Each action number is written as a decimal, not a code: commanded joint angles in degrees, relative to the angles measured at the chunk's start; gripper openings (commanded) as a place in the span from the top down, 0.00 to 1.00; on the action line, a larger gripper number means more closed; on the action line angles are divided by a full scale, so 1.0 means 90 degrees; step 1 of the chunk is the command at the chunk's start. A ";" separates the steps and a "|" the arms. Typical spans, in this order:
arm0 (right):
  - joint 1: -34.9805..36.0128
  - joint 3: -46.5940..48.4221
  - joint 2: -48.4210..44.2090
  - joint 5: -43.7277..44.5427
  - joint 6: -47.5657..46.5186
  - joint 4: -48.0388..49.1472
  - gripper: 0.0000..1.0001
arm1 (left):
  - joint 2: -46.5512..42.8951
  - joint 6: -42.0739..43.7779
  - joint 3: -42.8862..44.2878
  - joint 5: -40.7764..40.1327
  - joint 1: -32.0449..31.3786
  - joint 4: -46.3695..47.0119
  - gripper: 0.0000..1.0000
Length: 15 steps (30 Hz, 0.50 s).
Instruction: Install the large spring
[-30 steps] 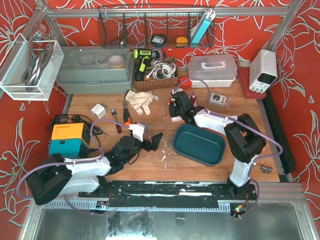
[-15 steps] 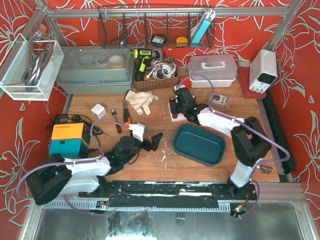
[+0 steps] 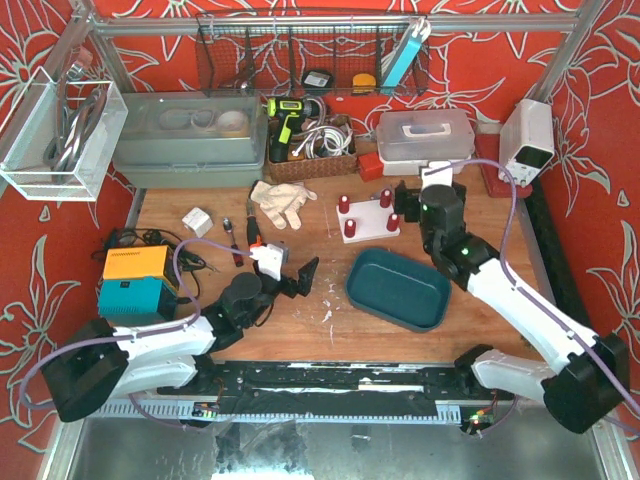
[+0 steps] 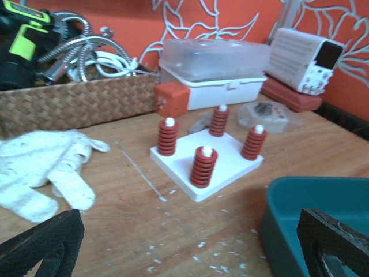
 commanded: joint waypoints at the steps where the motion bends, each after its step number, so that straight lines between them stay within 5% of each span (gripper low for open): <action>1: -0.0129 -0.1140 -0.0528 0.1824 -0.0921 0.1161 0.01 | 0.0165 0.0603 0.0153 -0.0839 0.0024 0.0177 0.00; 7: -0.0753 -0.2940 -0.0541 0.1981 -0.2110 0.4277 0.01 | 0.1282 0.2062 0.0679 -0.1755 0.0157 0.1120 0.00; 15: -0.2152 -0.2960 0.0308 0.0758 -0.1836 0.3550 0.01 | 0.1993 0.2236 0.0974 -0.1758 0.1467 0.0968 0.00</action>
